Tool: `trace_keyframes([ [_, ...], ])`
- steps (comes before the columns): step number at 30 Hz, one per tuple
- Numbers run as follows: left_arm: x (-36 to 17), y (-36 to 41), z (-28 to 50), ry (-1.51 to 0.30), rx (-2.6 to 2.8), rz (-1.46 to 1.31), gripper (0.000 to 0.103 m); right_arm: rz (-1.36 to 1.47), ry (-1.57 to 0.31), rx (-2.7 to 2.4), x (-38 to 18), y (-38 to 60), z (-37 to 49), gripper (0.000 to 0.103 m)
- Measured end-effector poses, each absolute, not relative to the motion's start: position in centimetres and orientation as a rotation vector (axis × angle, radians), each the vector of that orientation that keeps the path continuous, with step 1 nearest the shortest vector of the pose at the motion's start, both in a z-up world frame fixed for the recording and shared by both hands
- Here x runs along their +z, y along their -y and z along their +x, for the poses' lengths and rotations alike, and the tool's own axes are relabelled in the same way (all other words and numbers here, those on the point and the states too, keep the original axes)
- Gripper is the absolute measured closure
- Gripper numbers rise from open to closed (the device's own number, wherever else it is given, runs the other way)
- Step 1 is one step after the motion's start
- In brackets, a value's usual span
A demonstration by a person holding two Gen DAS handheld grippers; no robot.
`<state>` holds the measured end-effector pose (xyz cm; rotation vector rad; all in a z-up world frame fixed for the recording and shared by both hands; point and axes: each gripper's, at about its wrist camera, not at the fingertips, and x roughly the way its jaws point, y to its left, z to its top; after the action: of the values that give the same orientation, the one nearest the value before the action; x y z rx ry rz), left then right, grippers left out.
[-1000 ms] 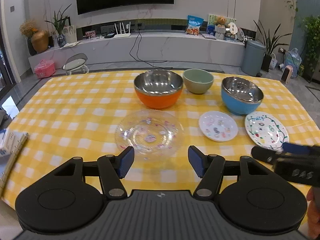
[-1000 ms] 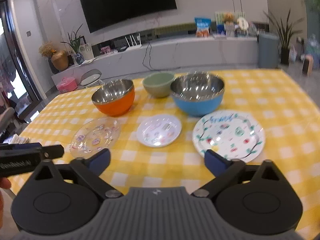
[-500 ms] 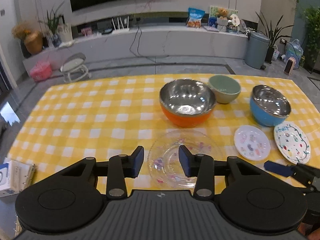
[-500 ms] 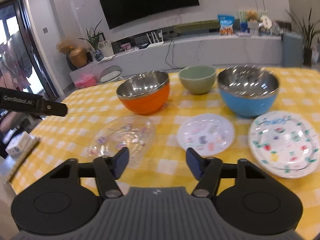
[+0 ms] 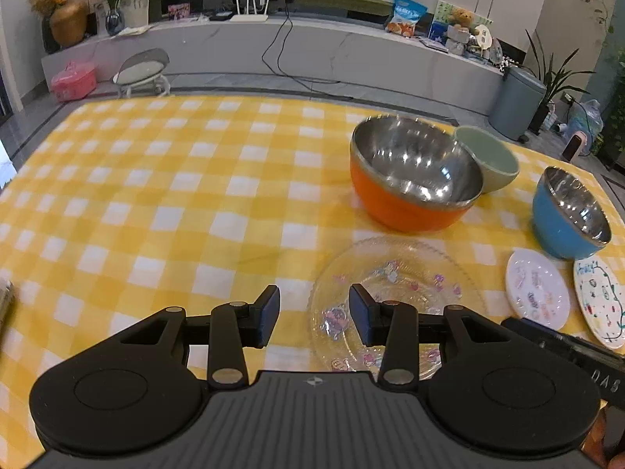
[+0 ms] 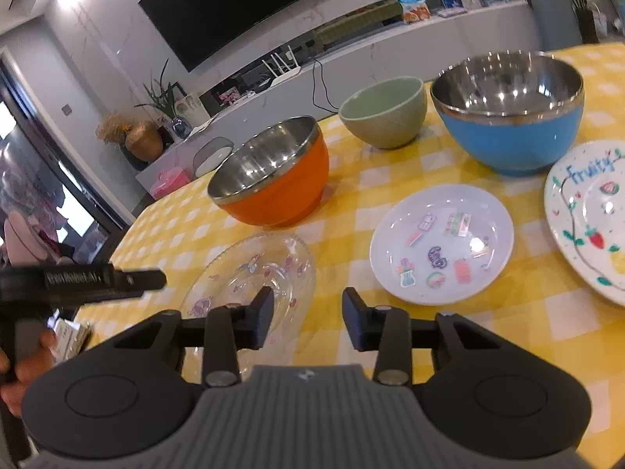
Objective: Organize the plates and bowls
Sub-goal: 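Move the left gripper down to the rim of the clear glass plate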
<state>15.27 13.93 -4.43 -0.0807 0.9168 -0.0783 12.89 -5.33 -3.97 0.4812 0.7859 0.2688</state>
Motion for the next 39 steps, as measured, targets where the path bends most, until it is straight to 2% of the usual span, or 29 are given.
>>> trace_keyframes([
  [13, -7.1, -15.1, 16.2, -0.944, -0.074, -0.162, 0.055, 0.499, -0.806, 0.311, -6.2, 4.0, 14.5, 0.076],
  [15, -7.3, -14.9, 16.2, -0.950, -0.084, -0.161, 0.065, 0.511, -0.805, 0.314, -6.3, 4.0, 14.7, 0.079],
  [18, -7.5, -14.7, 16.2, -0.951, -0.096, -0.170, 0.071, 0.505, -0.805, 0.318, -6.4, 3.9, 14.7, 0.082],
  [20, -7.6, -14.7, 16.2, -0.953, -0.097, -0.183, 0.071, 0.498, -0.805, 0.315, -6.4, 4.0, 14.5, 0.086],
  [23, -7.6, -14.7, 16.1, -0.946, -0.109, -0.189, 0.079, 0.503, -0.810, 0.305, -6.5, 4.2, 14.6, 0.092],
  [39, -7.2, -14.8, 16.1, -0.984, -0.081, -0.243, 0.090, 0.569, -0.838, 0.304, -6.9, 5.1, 14.8, 0.097],
])
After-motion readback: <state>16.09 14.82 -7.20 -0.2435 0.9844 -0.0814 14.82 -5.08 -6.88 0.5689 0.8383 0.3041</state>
